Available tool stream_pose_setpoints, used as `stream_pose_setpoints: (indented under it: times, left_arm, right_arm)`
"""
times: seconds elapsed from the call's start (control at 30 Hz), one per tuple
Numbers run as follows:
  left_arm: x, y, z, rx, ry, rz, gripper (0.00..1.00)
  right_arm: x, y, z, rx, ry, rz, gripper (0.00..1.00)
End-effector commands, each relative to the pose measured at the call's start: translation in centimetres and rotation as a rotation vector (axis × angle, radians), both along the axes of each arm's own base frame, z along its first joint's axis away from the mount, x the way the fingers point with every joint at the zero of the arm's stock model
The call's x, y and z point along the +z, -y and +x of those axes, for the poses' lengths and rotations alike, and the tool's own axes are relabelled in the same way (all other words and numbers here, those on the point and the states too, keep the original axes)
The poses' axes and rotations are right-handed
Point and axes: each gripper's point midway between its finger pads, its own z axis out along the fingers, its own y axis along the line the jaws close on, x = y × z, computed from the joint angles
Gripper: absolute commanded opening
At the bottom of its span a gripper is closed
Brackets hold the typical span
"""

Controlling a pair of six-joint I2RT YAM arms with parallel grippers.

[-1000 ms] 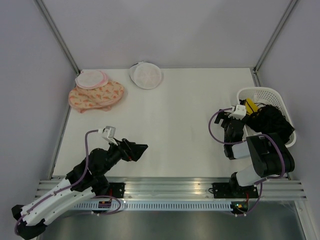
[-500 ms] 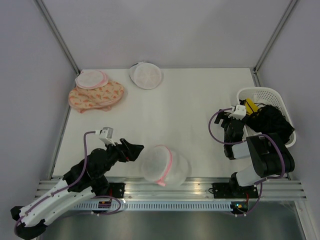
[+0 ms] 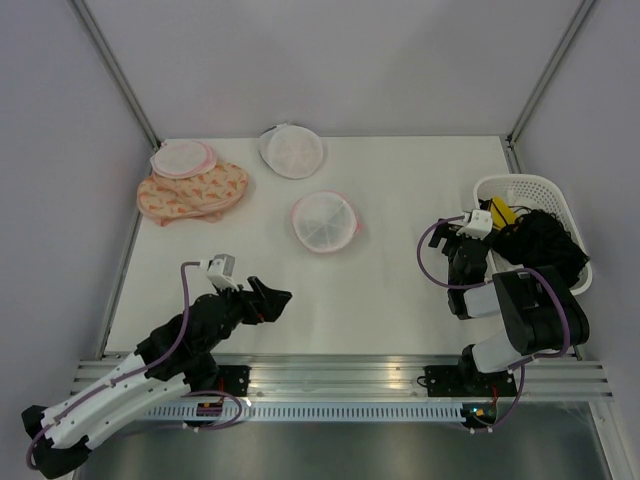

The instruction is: Unzip the laundry bag and remove the bra

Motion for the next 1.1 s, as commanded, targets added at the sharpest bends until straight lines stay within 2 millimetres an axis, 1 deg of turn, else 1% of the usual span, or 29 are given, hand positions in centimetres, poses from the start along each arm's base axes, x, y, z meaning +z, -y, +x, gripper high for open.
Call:
stream_pose_setpoints:
  times: [0.0,0.03,0.1,0.17,0.23,0.27,0.37,0.4,0.43,0.5,0.53,0.57,0.6,0.63,0.67,0.7,0.73,0.77,0.8,0.83,0.87,0.9,0.93,0.97,1.0,1.03,1.07]
  left_arm:
    - [1.6,1.5,0.3,-0.038,0.034,-0.054,1.00]
    - [1.4,1.8,0.3,-0.042,0.022,-0.047,1.00]
    - [1.9,2.4,0.2,-0.064,0.017,-0.072,1.00]
    - [1.7,2.9,-0.1,-0.089,-0.001,-0.077,1.00]
    - [1.8,3.1,-0.3,-0.096,-0.005,-0.092,1.00]
    - [1.5,3.1,-0.4,-0.098,-0.009,-0.093,1.00]
    - [2.1,3.3,-0.5,-0.116,0.021,-0.125,1.00]
    - [2.3,3.4,-0.6,-0.124,0.033,-0.136,1.00]
    - [2.9,3.6,-0.6,-0.135,0.053,-0.155,1.00]
    - [3.4,4.0,-0.9,-0.169,0.075,-0.165,1.00]
    - [3.7,4.1,-0.9,-0.180,0.084,-0.163,1.00]
    - [4.2,4.4,-1.1,-0.207,0.109,-0.161,1.00]
    - [4.3,4.6,-1.0,-0.214,0.111,-0.153,1.00]
    - [4.4,4.7,-1.1,-0.219,0.113,-0.150,1.00]
    - [5.1,4.9,-1.0,-0.230,0.131,-0.153,1.00]
    - [5.3,5.1,-1.1,-0.239,0.141,-0.152,1.00]
    - [5.4,5.2,-1.0,-0.244,0.145,-0.145,1.00]
    - [5.7,5.3,-1.0,-0.253,0.161,-0.137,1.00]
    - [6.2,5.3,-0.9,-0.254,0.178,-0.141,1.00]
    - [6.2,5.4,-0.8,-0.257,0.181,-0.130,1.00]
    - [6.8,5.3,-0.6,-0.257,0.204,-0.120,1.00]
    - [7.0,5.3,-0.5,-0.254,0.213,-0.115,1.00]
    - [7.1,5.3,-0.4,-0.250,0.219,-0.107,1.00]
    - [7.7,5.2,-0.3,-0.248,0.240,-0.101,1.00]
    - [8.0,5.2,-0.2,-0.248,0.248,-0.098,1.00]
    - [8.2,5.3,-0.1,-0.248,0.262,-0.093,1.00]
    - [8.4,5.3,0.0,-0.250,0.270,-0.095,1.00]
  right_arm:
    - [1.2,-0.1,0.3,0.009,0.053,0.006,0.98]
    - [1.1,-0.1,0.3,0.009,0.050,0.005,0.98]
    - [1.1,-0.1,0.3,0.009,0.048,0.005,0.98]
    - [1.0,-0.1,0.3,0.009,0.047,0.005,0.98]
    - [1.1,-0.1,0.3,0.009,0.050,0.005,0.98]
    - [1.1,-0.1,0.3,0.011,0.050,0.005,0.98]
    - [1.0,-0.1,0.4,0.011,0.046,0.006,0.98]
    - [1.3,0.0,0.2,0.002,0.056,0.007,0.98]
    - [0.9,0.5,0.1,-0.029,0.033,0.006,0.98]
    - [3.8,1.2,1.4,-0.107,0.071,0.006,0.98]
    - [1.4,1.7,0.9,-0.145,-0.098,-0.029,0.98]
    - [2.6,1.2,1.5,-0.154,-0.116,-0.025,0.98]
    - [6.3,0.3,3.8,-0.153,-0.067,0.040,0.98]
    - [5.1,-0.5,3.4,-0.106,-0.191,0.036,0.98]
    - [6.7,-1.4,3.9,-0.066,-0.190,0.060,0.98]
    - [9.2,-2.3,4.8,-0.034,-0.160,0.098,0.98]
    - [9.3,-4.7,4.6,0.082,-0.191,0.141,0.98]
    - [10.9,-6.4,4.3,0.162,-0.162,0.155,0.98]
    - [11.7,-8.2,4.0,0.256,-0.153,0.166,0.98]
    - [12.3,-10.9,3.1,0.397,-0.155,0.194,0.98]
    - [13.6,-12.5,2.0,0.460,-0.132,0.214,0.98]
    - [14.2,-14.0,1.1,0.519,-0.133,0.232,0.98]
    - [14.8,-16.1,-0.7,0.607,-0.157,0.299,0.98]
    - [15.0,-17.5,-1.8,0.671,-0.169,0.336,0.98]
    - [15.5,-18.7,-2.8,0.732,-0.176,0.374,0.98]
    - [16.1,-20.0,-4.6,0.792,-0.202,0.433,0.98]
    - [15.6,-20.6,-5.7,0.818,-0.214,0.459,0.98]
